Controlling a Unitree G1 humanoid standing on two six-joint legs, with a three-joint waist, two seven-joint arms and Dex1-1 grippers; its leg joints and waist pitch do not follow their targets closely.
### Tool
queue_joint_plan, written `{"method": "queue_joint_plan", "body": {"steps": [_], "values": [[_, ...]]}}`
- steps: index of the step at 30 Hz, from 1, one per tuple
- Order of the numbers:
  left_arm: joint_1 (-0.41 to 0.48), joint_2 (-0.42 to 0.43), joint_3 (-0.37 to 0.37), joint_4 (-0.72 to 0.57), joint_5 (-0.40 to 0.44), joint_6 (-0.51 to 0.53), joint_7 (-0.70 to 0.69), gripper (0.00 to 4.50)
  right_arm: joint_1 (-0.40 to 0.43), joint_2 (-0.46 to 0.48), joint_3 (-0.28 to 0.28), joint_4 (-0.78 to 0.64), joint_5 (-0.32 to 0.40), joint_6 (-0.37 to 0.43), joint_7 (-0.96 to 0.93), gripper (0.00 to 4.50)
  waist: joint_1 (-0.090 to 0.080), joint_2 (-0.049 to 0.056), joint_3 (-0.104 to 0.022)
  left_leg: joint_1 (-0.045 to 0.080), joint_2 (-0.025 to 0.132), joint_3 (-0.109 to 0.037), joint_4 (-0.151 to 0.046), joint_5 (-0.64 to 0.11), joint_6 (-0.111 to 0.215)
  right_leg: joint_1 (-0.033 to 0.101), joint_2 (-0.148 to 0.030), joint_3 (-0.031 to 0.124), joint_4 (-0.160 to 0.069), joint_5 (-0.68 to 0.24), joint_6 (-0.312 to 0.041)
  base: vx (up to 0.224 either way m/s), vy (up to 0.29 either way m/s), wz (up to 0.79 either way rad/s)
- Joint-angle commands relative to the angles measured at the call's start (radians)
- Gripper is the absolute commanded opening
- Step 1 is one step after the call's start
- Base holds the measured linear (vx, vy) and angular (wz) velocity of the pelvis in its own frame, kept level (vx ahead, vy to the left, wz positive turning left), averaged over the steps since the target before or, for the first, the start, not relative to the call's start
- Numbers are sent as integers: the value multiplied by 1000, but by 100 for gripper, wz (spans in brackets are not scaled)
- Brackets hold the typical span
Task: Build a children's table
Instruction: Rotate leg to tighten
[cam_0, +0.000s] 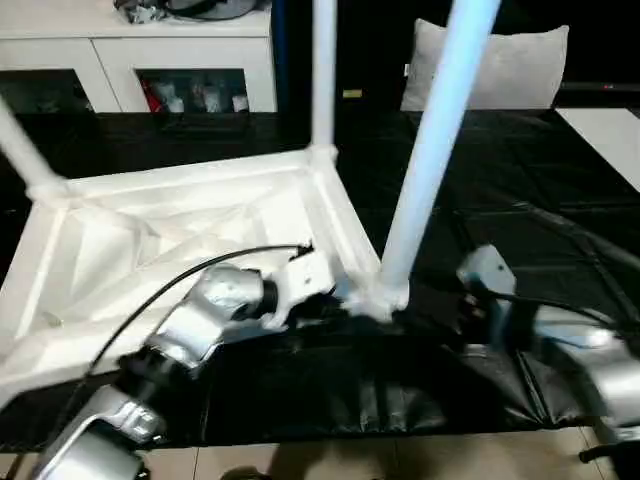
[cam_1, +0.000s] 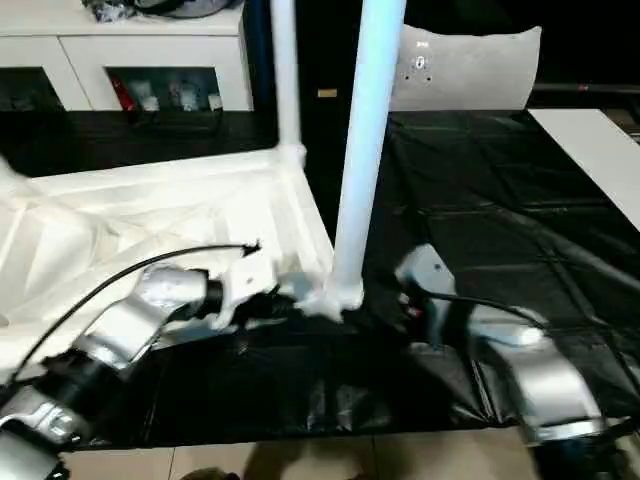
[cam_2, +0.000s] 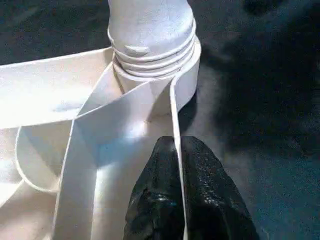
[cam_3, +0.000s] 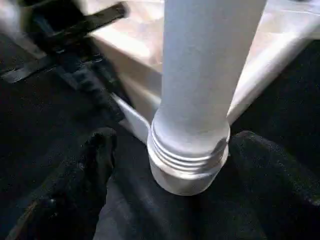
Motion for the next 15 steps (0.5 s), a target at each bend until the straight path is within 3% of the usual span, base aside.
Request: {"method": "queue_joint_plan", "body": {"steps": [1, 2, 9, 15], "values": [[7, 2, -40, -29, -14, -39, -70, 0, 0, -15, -4, -8, 19, -33, 53, 392, 0, -17, -57, -1, 37, -6, -56, -123, 88, 48, -75, 43, -70, -106, -216, 0, 0, 0], [14, 27, -50, -45, -31, -65, -146, 0, -8, -50, 10, 18, 22, -76, 127, 392, 6, -20, -57, 4, 38, -3, -55, -124, 91, 45, -75, 44, -70, -104, -224, 0, 0, 0], [18, 82, -97, -92, -49, -104, -294, 0, -45, -71, 42, 62, 42, -106, 241, 392, 13, -20, -55, 3, 42, -6, -59, -145, 80, 45, -76, 41, -67, -143, -234, 0, 0, 0], [5, 93, -123, -97, -42, -142, -360, 0, -61, -69, 82, 72, 78, -84, 340, 335, 18, -23, -59, 4, 42, -4, -54, -132, 82, 45, -76, 42, -63, -117, -240, 0, 0, 0]]}}
